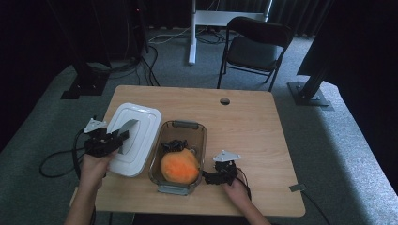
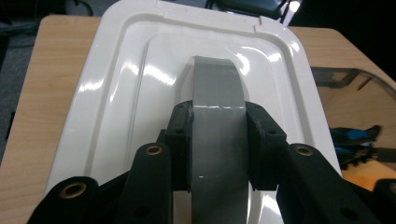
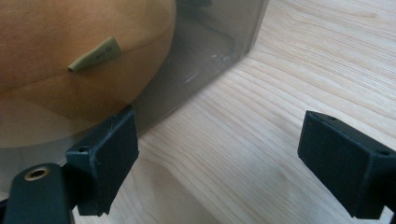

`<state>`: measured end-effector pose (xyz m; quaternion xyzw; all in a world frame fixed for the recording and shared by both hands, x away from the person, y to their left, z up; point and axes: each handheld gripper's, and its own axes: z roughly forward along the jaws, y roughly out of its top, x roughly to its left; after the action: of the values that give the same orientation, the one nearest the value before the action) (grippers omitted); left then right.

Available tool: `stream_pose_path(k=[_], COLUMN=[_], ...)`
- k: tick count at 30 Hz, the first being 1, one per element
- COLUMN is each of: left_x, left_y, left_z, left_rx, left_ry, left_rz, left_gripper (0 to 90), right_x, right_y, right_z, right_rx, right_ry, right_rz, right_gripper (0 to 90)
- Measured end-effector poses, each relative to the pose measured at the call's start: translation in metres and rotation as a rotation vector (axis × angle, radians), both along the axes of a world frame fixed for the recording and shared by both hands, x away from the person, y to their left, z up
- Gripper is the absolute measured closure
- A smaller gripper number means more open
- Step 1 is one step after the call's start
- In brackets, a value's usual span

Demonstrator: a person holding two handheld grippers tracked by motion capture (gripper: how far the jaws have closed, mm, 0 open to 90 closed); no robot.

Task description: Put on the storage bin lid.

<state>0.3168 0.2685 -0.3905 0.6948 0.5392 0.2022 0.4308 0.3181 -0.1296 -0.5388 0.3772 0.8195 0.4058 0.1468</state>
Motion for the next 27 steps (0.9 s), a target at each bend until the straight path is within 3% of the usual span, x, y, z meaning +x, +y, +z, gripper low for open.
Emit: stream_pose_path(k=[4, 10, 12, 23, 27], left_x=[0.000, 0.002, 0.001, 0.004, 0.007], left_y=[-0.009, -0.023, -0.032, -0.059, -0.069], left_z=[0.007, 0.011, 0.012, 0.009, 0.004], left_rx=[-0.013, -0.046, -0.007, 0.020, 0.025], left_ry=[0.012, 0.017, 0.014, 0.022, 0.040], left_rz=[-0.066, -0.118, -0.122, -0.189, -0.228], left_gripper=[67.3, 67.3, 67.3, 67.3, 67.3], right_x=[0.000, -0.002, -0.004, -0.007, -0.012], right_y=[0.005, 0.014, 0.019, 0.046, 0.054], right_z=[0.000, 0.000, -0.001, 0.000, 0.000], right_rx=[-0.005, -0.009, -0.008, -0.003, -0.050], right_ry=[0.000, -0.005, -0.021, -0.032, -0.060], right_rz=[0.014, 0.022, 0.026, 0.063, 0.089], right_gripper=[11.6, 11.6, 11.6, 11.1, 11.1])
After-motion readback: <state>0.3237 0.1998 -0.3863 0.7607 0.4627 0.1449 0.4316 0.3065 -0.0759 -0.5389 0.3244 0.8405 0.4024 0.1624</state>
